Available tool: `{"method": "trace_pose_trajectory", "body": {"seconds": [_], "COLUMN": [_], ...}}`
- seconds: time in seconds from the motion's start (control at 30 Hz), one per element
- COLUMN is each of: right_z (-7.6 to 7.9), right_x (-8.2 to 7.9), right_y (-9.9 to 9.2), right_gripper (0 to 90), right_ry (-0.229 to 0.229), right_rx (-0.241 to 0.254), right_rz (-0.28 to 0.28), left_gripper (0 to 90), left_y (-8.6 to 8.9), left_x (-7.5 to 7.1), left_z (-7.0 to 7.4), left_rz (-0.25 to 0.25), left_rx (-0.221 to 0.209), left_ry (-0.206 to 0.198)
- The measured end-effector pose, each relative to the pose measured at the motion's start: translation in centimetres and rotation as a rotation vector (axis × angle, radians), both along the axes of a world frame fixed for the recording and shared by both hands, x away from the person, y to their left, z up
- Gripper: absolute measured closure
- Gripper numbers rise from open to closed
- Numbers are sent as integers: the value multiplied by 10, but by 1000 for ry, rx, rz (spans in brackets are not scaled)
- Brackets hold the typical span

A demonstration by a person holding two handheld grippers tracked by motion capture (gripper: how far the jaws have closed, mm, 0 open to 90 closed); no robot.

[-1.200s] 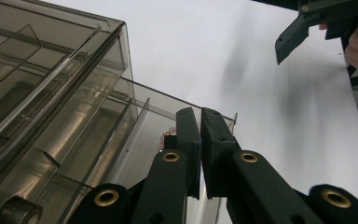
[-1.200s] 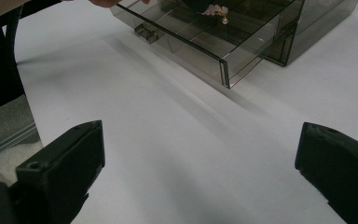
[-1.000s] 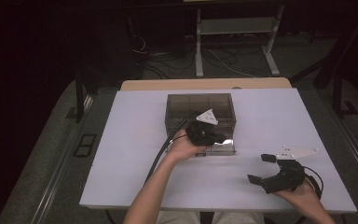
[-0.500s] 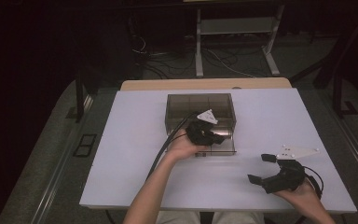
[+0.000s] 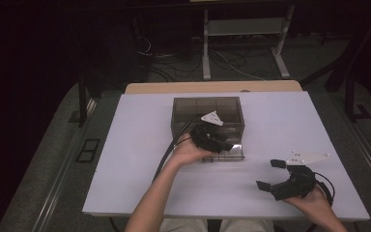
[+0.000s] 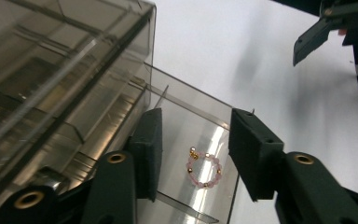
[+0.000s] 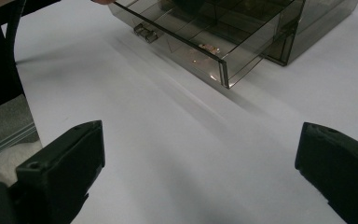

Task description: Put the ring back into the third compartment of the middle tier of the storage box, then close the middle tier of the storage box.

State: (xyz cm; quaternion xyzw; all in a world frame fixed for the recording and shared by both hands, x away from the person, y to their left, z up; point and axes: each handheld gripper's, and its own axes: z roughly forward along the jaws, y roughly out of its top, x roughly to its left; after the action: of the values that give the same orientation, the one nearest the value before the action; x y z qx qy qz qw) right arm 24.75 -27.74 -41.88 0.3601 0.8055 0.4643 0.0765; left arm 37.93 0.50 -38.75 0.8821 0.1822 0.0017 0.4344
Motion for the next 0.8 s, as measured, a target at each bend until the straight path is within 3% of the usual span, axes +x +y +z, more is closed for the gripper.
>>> {"method": "trace_pose_trajectory", "body": {"seconds": [0.3,0.8], "right_z": [0,-1], "right_x": [0,0], "right_y": [1,1], "right_gripper": [9,9], "right_ry": [0,-1], "right_rx": [-2,-2], "right_rz": [0,-2], "left_gripper": [482,473], "left_y": [12,34], "left_x": [-9,-23], "left_z": [13,18], "left_rz": [38,75], "left_rx": [-41,-67], "left_ry": [-14,-26]}}
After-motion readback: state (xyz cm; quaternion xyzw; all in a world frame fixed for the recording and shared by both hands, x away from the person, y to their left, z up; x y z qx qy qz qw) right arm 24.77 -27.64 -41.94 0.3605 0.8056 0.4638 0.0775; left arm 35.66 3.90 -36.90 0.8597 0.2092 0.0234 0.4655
